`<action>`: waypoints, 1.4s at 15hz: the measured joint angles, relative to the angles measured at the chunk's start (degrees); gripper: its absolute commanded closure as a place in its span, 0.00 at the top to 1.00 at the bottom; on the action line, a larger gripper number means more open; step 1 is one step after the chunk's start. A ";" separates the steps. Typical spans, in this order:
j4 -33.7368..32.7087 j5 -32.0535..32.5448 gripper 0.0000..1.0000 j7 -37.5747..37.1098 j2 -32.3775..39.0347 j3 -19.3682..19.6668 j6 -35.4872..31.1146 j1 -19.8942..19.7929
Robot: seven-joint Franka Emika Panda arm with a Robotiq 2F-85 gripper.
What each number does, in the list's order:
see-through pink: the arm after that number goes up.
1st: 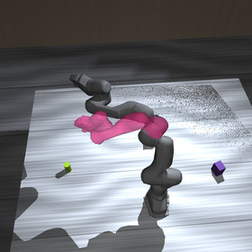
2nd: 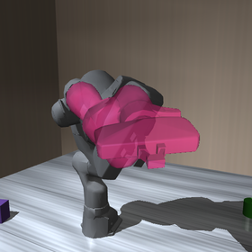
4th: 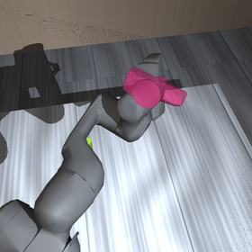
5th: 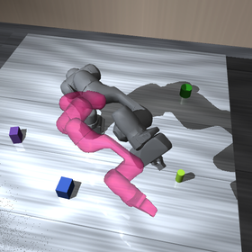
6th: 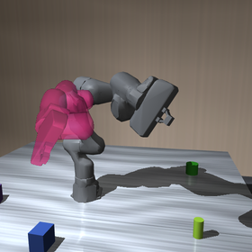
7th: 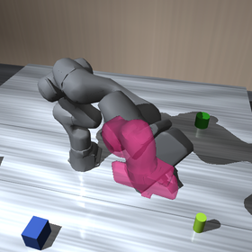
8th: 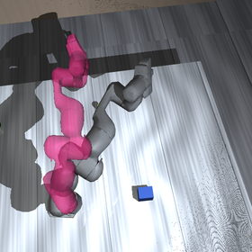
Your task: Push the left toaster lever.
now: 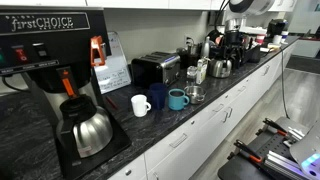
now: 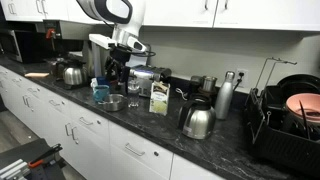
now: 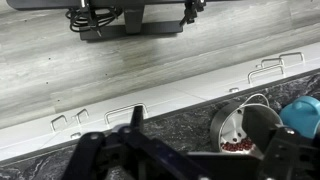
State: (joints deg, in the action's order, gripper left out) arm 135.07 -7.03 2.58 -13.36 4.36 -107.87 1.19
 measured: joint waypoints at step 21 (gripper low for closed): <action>0.40 2.56 1.00 1.11 0.15 -10.65 -28.21 7.09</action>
State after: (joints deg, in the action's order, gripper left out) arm 135.47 -4.46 3.68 -13.20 -6.29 -136.08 8.28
